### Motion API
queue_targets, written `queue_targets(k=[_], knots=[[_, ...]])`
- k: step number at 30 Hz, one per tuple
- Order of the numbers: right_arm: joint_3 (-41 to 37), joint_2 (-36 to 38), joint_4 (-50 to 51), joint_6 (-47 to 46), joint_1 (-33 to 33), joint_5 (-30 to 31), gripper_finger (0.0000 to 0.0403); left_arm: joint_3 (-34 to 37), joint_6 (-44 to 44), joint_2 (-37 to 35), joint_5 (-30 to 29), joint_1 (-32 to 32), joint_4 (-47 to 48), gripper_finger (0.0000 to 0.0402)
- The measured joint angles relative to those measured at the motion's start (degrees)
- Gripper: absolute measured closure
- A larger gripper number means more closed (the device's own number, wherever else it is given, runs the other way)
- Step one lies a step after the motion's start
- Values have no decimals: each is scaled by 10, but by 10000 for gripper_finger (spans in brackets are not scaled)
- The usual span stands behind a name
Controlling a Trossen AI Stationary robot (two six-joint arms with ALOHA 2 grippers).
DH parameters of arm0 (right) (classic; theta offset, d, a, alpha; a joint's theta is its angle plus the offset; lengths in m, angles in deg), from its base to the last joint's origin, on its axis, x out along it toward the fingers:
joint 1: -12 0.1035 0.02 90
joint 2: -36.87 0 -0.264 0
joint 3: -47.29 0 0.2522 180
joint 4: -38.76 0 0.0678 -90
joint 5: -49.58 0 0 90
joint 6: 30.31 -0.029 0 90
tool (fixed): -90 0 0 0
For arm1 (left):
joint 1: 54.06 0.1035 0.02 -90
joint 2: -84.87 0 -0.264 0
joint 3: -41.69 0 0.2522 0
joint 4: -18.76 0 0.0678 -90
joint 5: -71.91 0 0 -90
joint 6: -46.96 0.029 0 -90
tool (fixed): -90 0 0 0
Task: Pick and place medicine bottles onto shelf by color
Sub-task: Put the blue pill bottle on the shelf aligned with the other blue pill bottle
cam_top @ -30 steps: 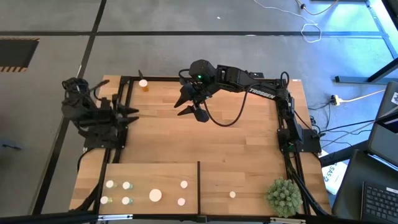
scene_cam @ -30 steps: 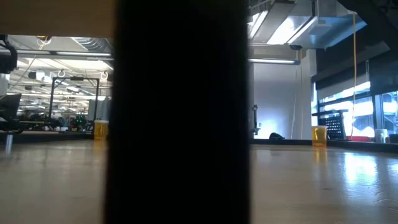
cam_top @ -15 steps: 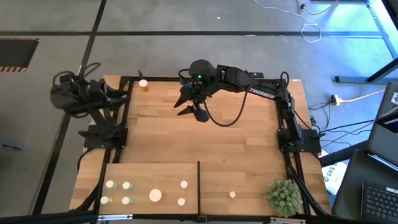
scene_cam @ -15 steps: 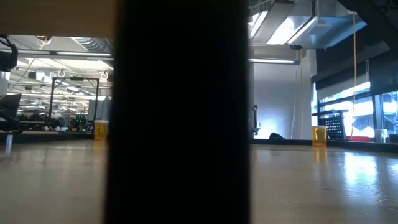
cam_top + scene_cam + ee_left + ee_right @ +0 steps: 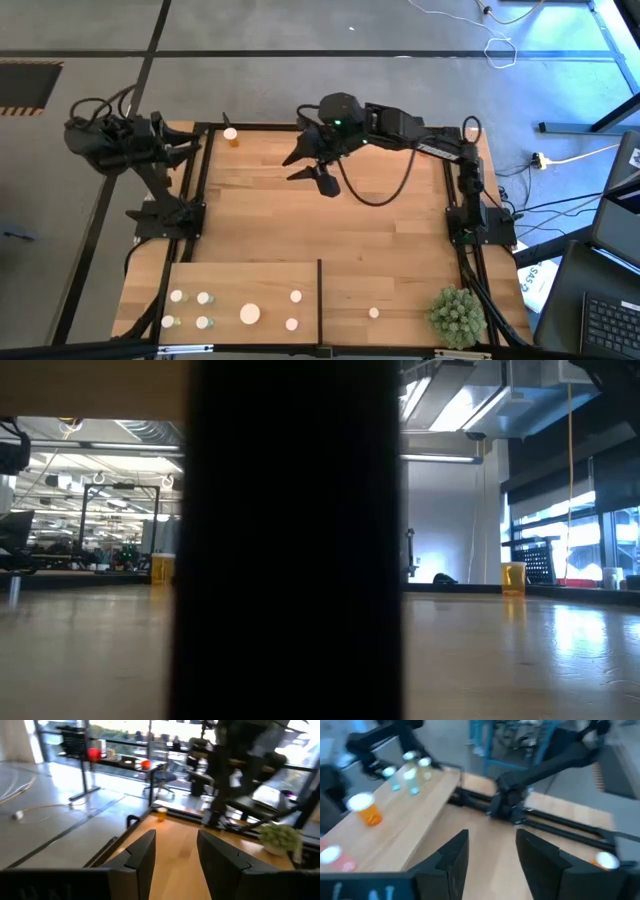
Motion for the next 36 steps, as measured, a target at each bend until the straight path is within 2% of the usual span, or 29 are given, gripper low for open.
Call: queue_targets(k=[10, 14, 18, 22, 25, 31, 36], knots=[[0, 41, 9, -79, 36, 215, 237, 0, -15, 75, 31, -9, -2, 263], [0, 49, 31, -125, 40, 258, 237, 0, -49, 102, 66, -3, 0, 263], [0, 57, 42, -156, 42, 269, 237, 0, -71, 138, 114, 30, 8, 263], [0, 59, 43, -170, 44, 268, 237, 0, -95, 180, 157, 95, 10, 263], [0, 62, 47, -183, 44, 267, 237, 0, -107, 219, 210, 163, 10, 263], [0, 70, 97, -201, 47, 265, 237, 1, -124, 301, 346, 323, 12, 263], [0, 83, 185, -234, 46, 222, 237, 1, -127, 319, 477, 449, 21, 263]])
